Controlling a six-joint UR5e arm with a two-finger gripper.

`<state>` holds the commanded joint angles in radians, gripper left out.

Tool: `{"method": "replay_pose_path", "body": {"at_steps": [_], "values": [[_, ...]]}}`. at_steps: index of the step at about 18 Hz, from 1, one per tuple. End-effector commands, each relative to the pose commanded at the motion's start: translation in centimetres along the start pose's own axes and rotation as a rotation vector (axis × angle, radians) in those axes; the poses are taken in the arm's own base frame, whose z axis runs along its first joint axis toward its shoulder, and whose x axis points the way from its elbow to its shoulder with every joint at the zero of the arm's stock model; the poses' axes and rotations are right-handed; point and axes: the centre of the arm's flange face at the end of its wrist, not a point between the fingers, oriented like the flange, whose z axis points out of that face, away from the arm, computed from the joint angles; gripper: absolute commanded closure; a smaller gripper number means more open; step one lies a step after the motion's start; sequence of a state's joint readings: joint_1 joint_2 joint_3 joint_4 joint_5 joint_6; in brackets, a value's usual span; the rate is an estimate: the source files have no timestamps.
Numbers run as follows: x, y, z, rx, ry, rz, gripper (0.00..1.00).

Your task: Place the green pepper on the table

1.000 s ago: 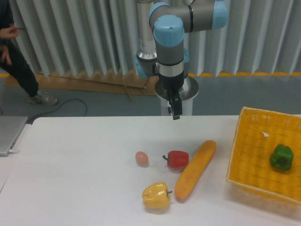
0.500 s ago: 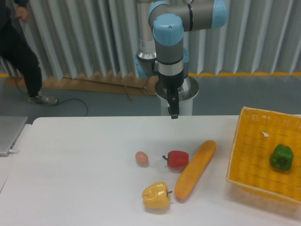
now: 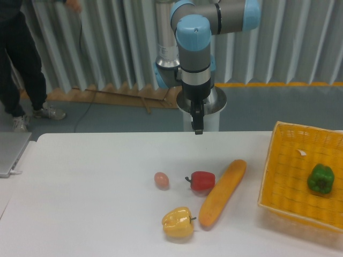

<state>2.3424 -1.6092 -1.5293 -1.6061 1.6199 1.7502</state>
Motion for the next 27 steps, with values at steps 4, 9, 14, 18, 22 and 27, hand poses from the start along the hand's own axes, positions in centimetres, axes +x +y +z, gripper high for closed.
{"method": "replay_pose_path", "body": {"at_steps": [4,9,14,18,22,27], "values": [[-0.1,0.1,-0.5,0.021,-0.014,-0.023,0.00],[-0.2,1.6,-0.6,0.055,-0.023,-0.055,0.00],[-0.2,1.7,-0.5,0.051,-0.019,-0.055,0.00],[-0.2,1.6,-0.4,0.051,-0.017,-0.055,0.00],[-0.2,1.5,-0.3,0.054,-0.018,-0.054,0.00],[-0.2,1.4,-0.3,0.049,-0.017,-0.054,0.00]]}}
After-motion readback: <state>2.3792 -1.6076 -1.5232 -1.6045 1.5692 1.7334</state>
